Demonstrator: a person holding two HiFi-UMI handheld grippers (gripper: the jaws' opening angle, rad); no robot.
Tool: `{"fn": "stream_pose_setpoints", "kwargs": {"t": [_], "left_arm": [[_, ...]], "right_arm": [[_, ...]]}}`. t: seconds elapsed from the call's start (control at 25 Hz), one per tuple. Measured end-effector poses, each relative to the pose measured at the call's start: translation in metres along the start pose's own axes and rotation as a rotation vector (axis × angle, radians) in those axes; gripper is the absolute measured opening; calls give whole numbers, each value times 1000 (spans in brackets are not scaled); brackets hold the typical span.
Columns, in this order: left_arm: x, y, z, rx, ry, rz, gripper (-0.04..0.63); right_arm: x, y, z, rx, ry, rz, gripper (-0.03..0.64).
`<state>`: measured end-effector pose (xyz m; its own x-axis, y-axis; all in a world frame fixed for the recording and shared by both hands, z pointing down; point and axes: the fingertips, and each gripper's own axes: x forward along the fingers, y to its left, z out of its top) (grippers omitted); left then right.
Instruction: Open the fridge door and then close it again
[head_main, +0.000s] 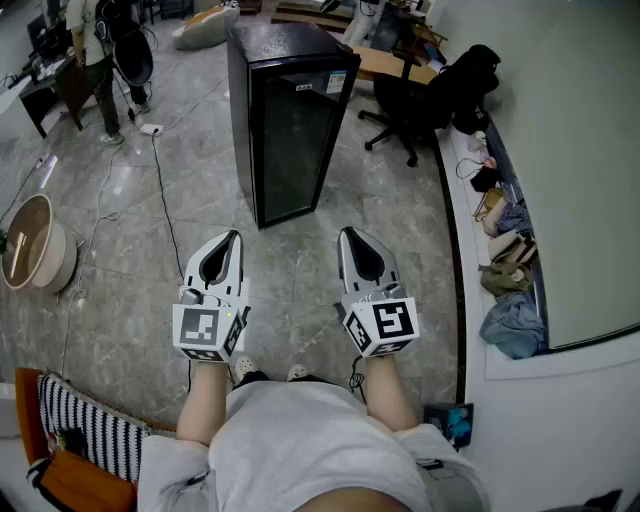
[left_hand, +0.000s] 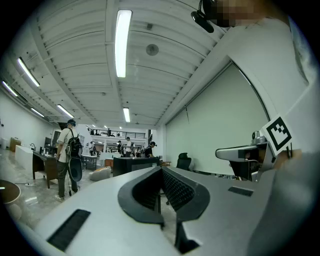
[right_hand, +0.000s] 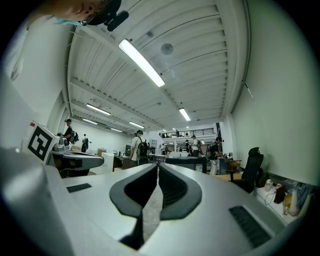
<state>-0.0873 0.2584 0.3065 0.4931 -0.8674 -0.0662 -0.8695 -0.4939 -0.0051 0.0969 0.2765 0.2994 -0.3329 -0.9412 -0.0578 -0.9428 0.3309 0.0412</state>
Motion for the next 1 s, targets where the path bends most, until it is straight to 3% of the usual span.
{"fn": "stream_pose_setpoints", "kwargs": {"t": [0.6, 1.0], "left_arm": [[3, 48, -6, -18, 2, -17, 15], [1, 99, -11, -10, -3, -68, 15]], "right_arm": [[32, 30, -3, -7, 9, -30, 25], [61, 60, -5, 8, -34, -118, 25]]}}
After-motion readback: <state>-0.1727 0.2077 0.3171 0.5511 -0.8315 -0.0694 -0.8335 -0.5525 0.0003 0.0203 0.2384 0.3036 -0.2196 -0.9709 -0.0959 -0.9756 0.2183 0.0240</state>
